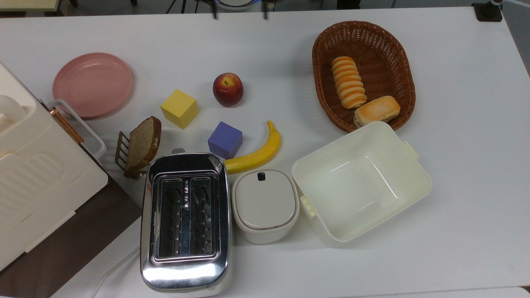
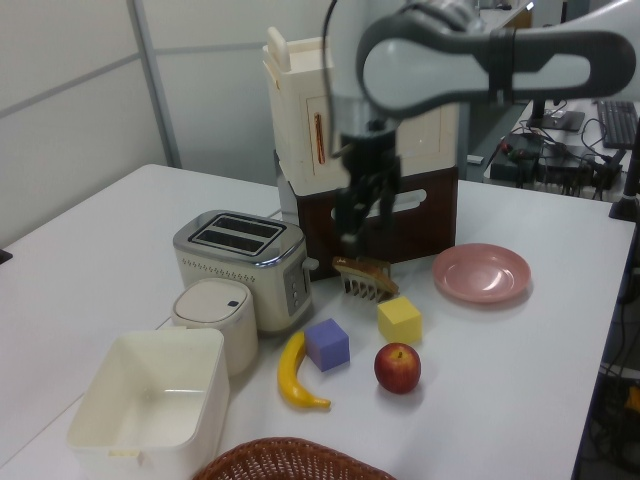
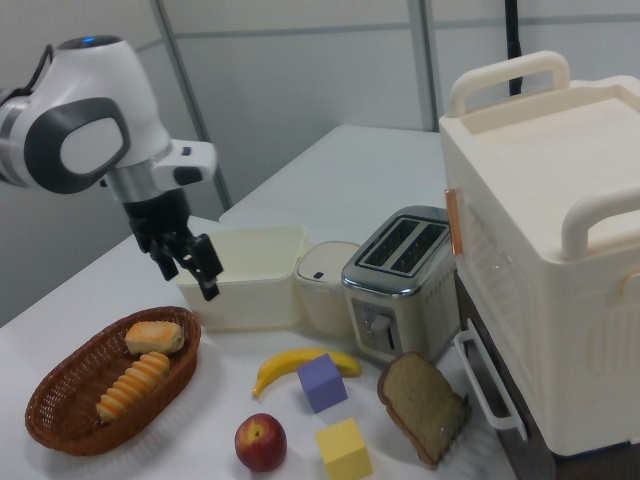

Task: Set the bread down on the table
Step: 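Lower the open gripper over the long striped bread roll in the basket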

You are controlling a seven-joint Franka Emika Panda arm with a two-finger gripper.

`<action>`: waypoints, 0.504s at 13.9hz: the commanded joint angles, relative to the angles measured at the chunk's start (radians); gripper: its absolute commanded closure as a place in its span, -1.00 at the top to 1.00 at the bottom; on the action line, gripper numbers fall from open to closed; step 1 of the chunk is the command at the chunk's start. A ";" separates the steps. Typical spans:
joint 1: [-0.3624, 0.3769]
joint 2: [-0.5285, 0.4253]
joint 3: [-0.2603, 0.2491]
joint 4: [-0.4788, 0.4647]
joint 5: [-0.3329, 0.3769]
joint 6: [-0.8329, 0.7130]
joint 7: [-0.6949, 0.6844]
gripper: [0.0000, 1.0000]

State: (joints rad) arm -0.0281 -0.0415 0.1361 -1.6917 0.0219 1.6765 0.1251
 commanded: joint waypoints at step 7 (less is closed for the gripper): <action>0.355 -0.003 0.014 -0.276 -0.011 0.296 0.228 1.00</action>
State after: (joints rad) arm 0.2358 -0.0596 0.2050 -1.9288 0.0201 1.9370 0.3258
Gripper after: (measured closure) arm 0.000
